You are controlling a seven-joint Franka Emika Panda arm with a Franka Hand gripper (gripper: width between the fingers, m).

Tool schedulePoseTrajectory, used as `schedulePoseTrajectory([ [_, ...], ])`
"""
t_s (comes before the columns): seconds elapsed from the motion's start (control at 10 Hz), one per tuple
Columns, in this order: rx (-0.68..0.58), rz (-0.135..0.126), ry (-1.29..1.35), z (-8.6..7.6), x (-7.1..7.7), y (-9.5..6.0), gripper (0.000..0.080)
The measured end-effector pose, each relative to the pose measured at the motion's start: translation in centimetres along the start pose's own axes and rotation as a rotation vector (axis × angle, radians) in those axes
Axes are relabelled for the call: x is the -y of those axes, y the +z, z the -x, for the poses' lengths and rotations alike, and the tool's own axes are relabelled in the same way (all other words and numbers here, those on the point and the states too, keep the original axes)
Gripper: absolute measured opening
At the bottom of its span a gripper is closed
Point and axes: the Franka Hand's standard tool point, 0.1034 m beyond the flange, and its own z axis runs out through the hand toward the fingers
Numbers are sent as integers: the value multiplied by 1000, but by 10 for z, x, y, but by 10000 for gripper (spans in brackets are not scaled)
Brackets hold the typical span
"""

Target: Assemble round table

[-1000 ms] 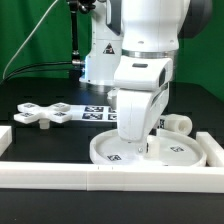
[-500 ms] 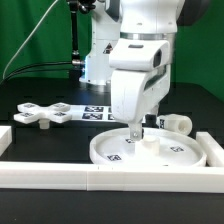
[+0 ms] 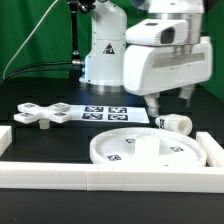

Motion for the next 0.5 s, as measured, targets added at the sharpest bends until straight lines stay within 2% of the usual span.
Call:
schedulePoseTrajectory([
  [0.1,1,-2,-4,-4,12,1,648],
  [0.5,33,-14,-32,-2,12,2,648],
])
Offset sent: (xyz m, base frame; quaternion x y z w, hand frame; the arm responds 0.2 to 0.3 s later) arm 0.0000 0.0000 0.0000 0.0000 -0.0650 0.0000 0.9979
